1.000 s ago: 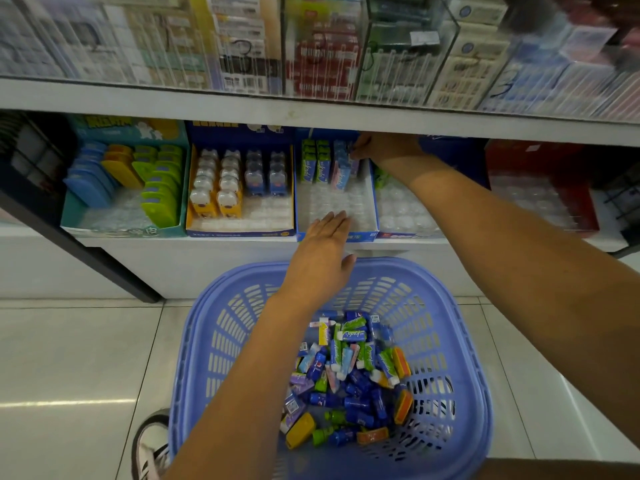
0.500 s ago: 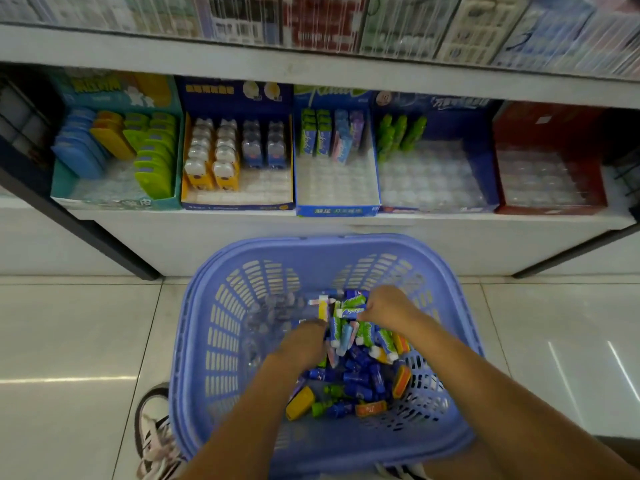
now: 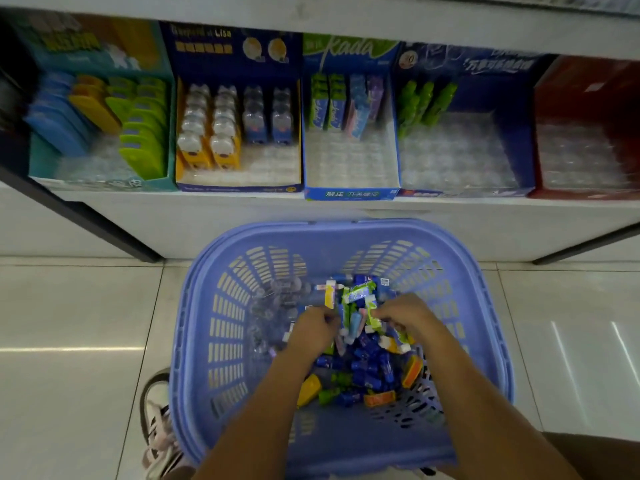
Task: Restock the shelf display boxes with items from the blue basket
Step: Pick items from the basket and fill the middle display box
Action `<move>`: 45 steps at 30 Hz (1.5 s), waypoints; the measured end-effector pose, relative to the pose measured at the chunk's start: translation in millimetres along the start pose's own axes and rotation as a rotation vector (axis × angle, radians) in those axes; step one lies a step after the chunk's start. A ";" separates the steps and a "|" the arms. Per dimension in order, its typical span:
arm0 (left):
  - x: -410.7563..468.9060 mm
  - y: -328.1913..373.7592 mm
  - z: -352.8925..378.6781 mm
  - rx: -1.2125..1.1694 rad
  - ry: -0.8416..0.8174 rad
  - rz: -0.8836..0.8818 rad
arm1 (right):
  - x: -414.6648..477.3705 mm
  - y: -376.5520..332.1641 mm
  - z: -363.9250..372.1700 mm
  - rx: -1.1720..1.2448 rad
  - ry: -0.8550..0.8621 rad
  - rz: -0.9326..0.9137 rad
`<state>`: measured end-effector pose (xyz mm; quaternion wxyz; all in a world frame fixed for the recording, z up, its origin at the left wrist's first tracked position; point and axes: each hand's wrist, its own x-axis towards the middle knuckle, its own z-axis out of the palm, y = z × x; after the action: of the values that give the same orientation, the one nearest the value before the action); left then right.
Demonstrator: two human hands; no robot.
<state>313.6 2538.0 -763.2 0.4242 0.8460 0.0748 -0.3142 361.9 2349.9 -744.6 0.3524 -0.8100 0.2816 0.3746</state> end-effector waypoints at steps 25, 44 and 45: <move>-22.2 43.7 -59.9 -0.891 0.169 -0.232 | 8.3 -6.5 11.5 -0.422 0.032 -0.383; -91.0 121.3 -139.8 -1.102 0.360 0.227 | -116.9 -231.7 -85.6 0.025 0.530 -1.098; -91.1 122.3 -142.0 -1.093 0.394 0.197 | -111.5 -240.2 -85.3 -0.050 0.541 -1.095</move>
<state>356.1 2582.4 -564.1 0.8041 0.5499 0.2243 -0.0261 507.2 2447.1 -528.1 0.3905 -0.9117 -0.1049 -0.0735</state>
